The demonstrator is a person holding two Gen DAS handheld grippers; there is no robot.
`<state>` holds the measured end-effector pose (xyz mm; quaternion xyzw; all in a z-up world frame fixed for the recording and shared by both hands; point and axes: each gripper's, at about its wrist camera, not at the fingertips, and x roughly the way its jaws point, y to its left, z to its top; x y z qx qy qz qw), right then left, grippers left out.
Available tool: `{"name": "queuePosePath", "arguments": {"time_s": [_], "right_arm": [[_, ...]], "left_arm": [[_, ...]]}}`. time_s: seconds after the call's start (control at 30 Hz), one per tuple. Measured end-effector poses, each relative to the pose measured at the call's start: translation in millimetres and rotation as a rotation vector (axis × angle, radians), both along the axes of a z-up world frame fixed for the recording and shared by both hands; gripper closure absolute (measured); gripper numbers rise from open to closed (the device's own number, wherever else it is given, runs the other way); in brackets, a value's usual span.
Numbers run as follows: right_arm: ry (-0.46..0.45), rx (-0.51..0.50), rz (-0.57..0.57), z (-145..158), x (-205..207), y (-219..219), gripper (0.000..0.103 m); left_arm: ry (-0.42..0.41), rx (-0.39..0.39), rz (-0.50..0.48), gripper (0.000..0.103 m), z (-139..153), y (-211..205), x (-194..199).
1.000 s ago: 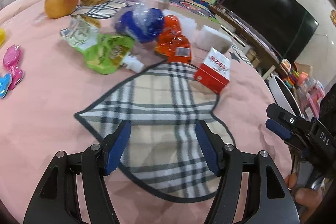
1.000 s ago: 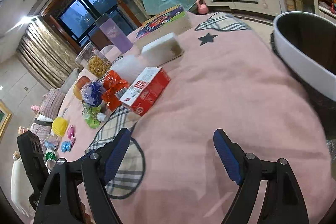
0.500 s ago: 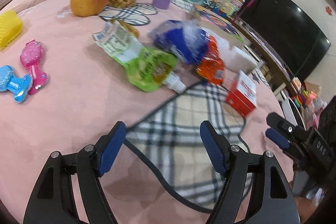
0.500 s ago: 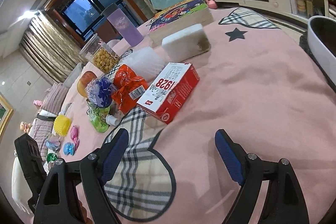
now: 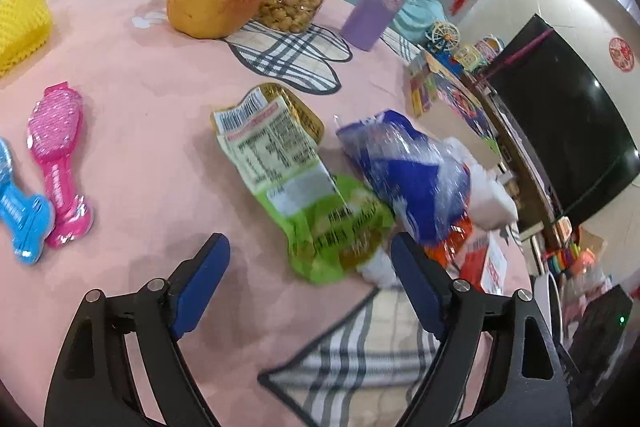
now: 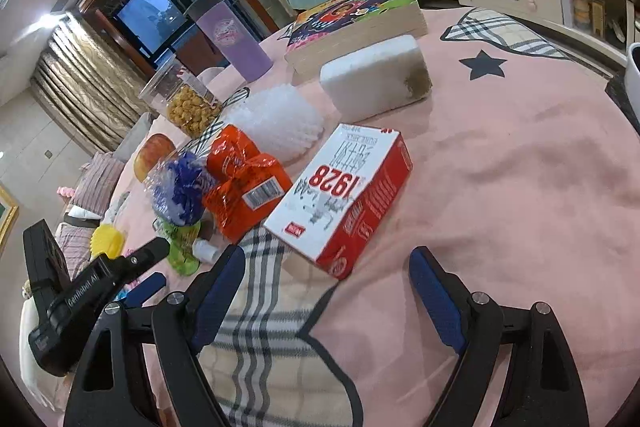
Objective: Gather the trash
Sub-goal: 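Grasp the green snack pouch with the left gripper while the right grasps the red-white milk carton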
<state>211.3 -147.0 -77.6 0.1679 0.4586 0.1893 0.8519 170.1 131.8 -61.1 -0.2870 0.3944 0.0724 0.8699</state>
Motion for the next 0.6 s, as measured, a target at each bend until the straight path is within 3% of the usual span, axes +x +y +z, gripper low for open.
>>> {"name": "queuePosePath", "arguments": {"time_s": [0.2,0.33,0.4,0.47,0.6], "right_arm": [[0.002,-0.035,0.003,-3,14,13,0.016],[-0.025,-0.091,0.002,-4,18,21,0.019],[-0.035,-0.122,0.006,-4,17,23,0.033],[-0.047,-0.14,0.022,-4,15,22,0.036],[-0.06,-0.128,0.053,1,6,13,0.045]], "left_arm": [[-0.02,0.029,0.008,0.019,-1,0,12],[-0.045,0.056,-0.031,0.049,-1,-6,12],[-0.052,0.07,-0.048,0.056,1,-9,15],[-0.056,0.062,-0.075,0.073,2,-11,13],[-0.057,0.068,-0.103,0.076,4,-15,1]]}}
